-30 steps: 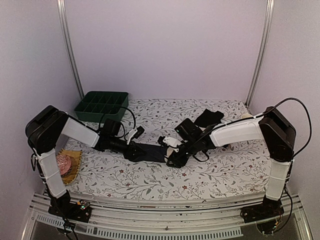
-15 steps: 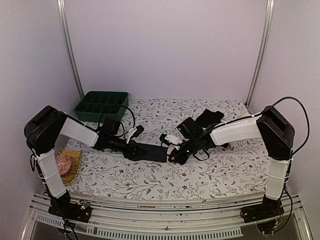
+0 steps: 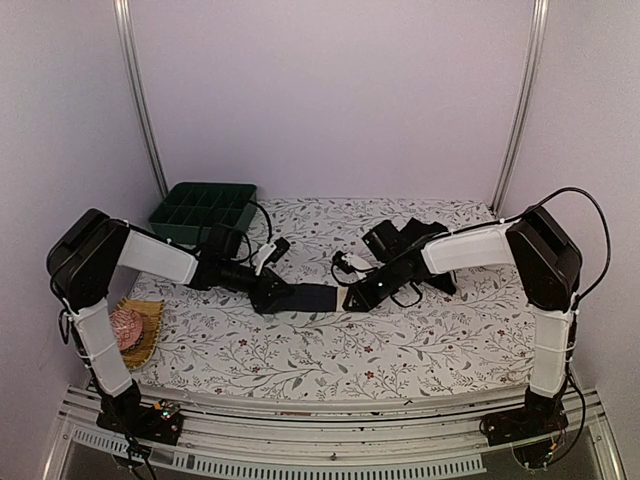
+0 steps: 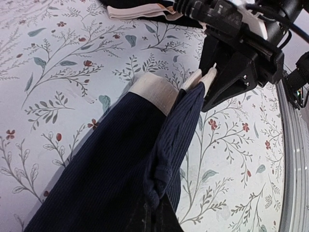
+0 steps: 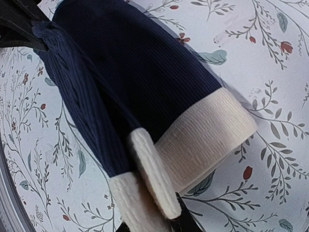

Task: Roll the underwear
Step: Fold the underwear at the center of the board, then smooth out the underwear at the center of the board, then adjust the underwear at the center of the board, then rotate the underwear at the center of the board, then pick up the underwear from the center of the board.

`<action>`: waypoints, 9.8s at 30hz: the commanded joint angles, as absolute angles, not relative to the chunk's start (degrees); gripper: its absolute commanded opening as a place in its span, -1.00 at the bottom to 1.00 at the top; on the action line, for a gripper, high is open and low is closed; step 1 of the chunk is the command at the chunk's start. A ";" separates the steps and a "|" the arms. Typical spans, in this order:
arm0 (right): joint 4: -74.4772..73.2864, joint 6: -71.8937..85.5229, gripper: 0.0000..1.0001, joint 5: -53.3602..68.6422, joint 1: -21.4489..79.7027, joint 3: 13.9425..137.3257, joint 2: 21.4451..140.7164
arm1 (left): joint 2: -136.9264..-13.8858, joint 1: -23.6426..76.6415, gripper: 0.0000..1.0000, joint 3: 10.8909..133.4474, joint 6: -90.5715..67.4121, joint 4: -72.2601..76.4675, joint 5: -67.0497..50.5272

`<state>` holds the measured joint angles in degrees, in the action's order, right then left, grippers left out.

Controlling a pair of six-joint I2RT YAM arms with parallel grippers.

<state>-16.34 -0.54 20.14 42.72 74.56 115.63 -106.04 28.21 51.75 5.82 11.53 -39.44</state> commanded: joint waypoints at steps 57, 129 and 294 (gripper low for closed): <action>-18.15 3.78 -0.10 5.32 40.28 92.64 131.52 | -108.06 21.33 -0.30 53.93 -4.82 11.47 -31.08; -15.03 6.74 -0.22 19.45 38.84 94.53 126.41 | -103.51 24.42 0.84 62.10 -0.01 1.38 -42.11; -15.10 -22.92 -0.95 7.33 56.35 66.64 109.25 | -93.00 34.19 0.97 32.56 12.95 35.44 -44.48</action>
<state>-10.02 -29.47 0.01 56.53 67.53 112.62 -93.54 32.77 36.71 9.76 26.33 -46.54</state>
